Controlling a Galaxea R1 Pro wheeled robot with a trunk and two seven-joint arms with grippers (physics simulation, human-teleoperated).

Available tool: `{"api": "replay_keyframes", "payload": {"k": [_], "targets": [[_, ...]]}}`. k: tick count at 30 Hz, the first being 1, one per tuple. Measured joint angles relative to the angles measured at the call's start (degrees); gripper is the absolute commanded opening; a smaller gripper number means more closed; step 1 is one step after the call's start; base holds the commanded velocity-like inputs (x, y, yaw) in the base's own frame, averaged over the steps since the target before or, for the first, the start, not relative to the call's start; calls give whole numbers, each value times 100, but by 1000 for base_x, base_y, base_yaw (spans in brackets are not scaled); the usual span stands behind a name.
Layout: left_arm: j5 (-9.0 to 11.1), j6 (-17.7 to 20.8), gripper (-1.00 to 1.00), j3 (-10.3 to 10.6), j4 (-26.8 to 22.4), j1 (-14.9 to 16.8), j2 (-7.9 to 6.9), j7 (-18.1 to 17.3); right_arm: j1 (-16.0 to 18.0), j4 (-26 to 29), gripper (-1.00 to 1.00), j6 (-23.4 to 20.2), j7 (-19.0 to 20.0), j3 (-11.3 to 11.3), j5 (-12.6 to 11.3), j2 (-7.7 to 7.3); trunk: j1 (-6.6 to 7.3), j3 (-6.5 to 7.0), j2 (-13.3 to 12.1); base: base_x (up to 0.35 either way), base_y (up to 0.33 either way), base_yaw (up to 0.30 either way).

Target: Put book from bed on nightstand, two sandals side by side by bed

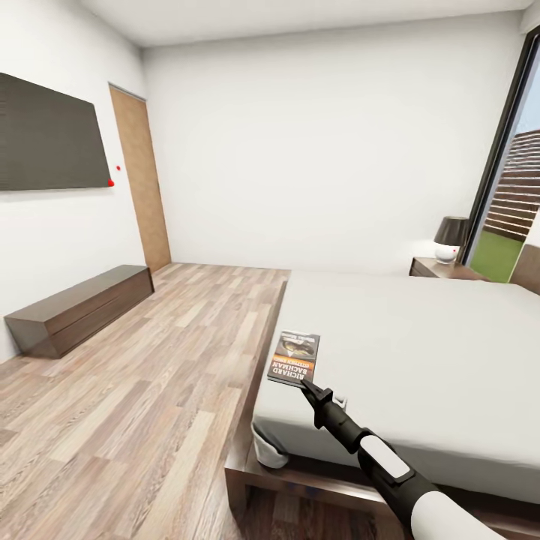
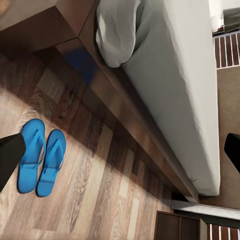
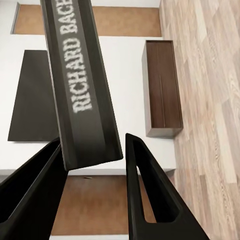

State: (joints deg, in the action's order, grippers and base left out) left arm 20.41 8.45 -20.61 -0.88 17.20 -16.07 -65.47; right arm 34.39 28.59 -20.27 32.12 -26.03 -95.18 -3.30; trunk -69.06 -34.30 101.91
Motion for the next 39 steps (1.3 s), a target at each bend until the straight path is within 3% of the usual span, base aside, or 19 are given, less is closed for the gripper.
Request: {"api": "replay_keyframes", "payload": {"k": [39], "targets": [[0,0,100,1,0,0,0,8,0,-2,-100,-2,-1,1,-9,-2,0,0,0,42,132,0]]}}
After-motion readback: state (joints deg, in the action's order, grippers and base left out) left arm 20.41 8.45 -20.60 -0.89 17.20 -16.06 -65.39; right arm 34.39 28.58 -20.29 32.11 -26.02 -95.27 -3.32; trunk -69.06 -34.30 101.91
